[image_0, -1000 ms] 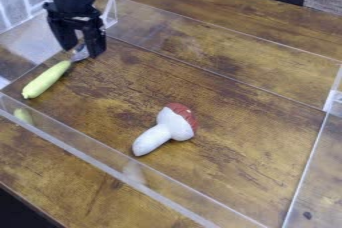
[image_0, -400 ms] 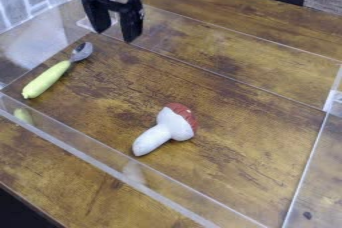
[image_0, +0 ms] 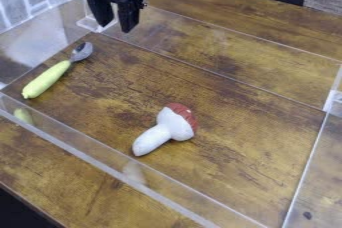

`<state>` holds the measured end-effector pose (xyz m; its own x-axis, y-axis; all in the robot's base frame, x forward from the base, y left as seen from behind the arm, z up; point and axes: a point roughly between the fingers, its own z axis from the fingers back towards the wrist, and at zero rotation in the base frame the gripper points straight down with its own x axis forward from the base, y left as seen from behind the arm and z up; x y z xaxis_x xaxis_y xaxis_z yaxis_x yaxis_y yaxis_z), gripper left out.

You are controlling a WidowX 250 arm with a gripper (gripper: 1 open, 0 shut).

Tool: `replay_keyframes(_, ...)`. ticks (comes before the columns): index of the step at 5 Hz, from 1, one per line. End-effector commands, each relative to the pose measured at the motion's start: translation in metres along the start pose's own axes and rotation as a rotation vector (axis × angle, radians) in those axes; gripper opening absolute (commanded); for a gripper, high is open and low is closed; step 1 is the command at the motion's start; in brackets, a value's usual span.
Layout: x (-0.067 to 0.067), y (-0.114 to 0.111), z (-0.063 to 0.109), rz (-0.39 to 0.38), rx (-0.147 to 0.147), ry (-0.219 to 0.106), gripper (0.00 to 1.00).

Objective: Move the green spoon to the left

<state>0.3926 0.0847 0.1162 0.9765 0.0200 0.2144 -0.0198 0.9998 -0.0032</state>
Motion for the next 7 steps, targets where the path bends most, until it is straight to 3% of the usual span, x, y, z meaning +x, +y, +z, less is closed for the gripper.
replay_keyframes(1,-0.002,0.009,0.002,0.022,0.021,-0.020,1.00)
replay_keyframes(3,-0.003,0.015,-0.009,0.034,0.013,-0.009,1.00)
replay_keyframes(4,-0.014,0.015,-0.018,-0.023,0.000,-0.002,1.00)
replay_keyframes(6,-0.020,0.010,-0.004,-0.123,-0.005,-0.043,1.00)
replay_keyframes(7,-0.020,0.020,0.018,-0.077,0.009,-0.064,1.00)
